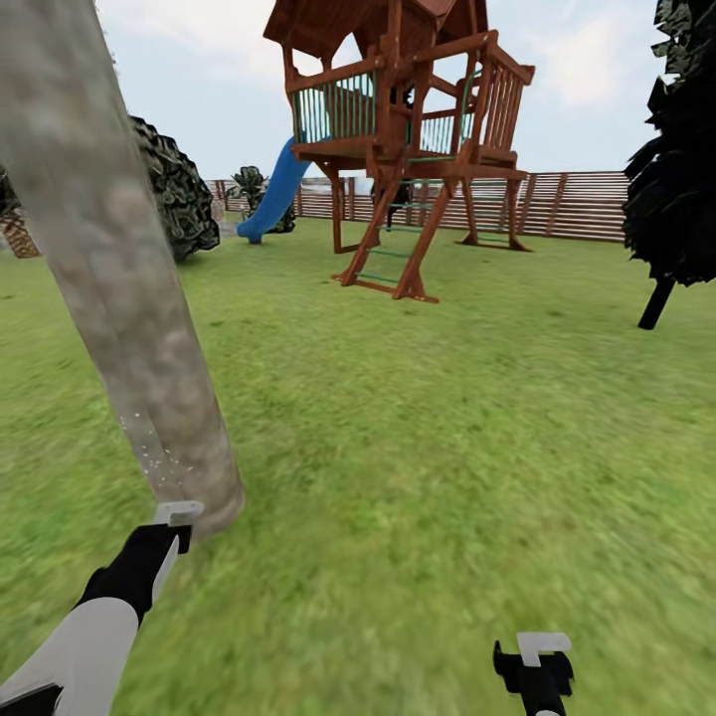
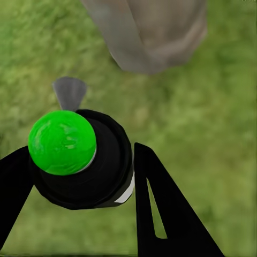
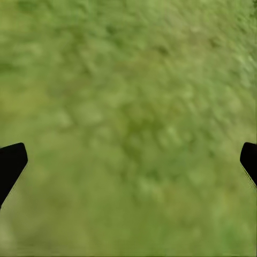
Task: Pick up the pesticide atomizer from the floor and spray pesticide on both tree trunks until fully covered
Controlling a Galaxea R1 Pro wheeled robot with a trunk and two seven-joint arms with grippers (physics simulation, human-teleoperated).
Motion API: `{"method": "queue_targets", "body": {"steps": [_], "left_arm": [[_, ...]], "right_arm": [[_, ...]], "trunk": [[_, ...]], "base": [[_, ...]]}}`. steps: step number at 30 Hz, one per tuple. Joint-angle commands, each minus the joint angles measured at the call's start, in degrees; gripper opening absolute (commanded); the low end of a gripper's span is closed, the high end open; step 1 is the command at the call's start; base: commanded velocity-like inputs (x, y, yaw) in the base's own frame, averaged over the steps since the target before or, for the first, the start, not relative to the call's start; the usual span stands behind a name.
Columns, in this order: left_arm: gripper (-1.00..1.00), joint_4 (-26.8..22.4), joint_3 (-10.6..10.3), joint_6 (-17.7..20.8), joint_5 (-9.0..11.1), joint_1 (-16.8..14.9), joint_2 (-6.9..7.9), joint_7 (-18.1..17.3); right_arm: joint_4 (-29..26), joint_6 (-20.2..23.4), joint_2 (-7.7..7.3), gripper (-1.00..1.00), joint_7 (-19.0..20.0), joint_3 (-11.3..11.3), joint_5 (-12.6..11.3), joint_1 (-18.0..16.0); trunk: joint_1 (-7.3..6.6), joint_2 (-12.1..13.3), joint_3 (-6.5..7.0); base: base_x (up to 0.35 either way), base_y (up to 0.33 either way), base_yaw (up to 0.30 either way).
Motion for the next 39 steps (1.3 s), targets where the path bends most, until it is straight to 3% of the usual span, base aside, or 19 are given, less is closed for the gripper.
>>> {"method": "queue_targets", "body": {"steps": [1, 9, 28, 39], "left_arm": [[-1.00, -0.05, 0.10, 0.25, -0.19, -0.07, -0.04, 0.04], [-1.00, 0.04, 0.10, 0.25, -0.19, -0.07, -0.04, 0.11], [-1.00, 0.39, 0.07, 0.20, -0.19, -0.03, -0.13, 0.13], [-1.00, 0.31, 0.10, 0.25, -0.19, -0.07, -0.10, 0.21]], "right_arm": [[0.11, -0.23, -0.01, 1.00, -0.20, -0.41, 0.60, -0.05], [0.11, -0.23, 0.03, 1.00, -0.15, -0.38, 0.60, -0.05], [0.11, -0.23, 0.07, 1.00, -0.11, -0.34, 0.69, -0.05], [0.18, -0.23, 0.07, 1.00, -0.11, -0.34, 0.69, -0.05]], "trunk": [[0.01, -0.02, -0.05], [0.01, -0.02, -0.05], [0.01, -0.02, -0.05], [0.01, -0.02, -0.05]], "base": [[0.157, -0.236, 0.278], [0.157, -0.236, 0.260], [0.157, -0.236, 0.015], [0.157, -0.236, 0.265]]}}
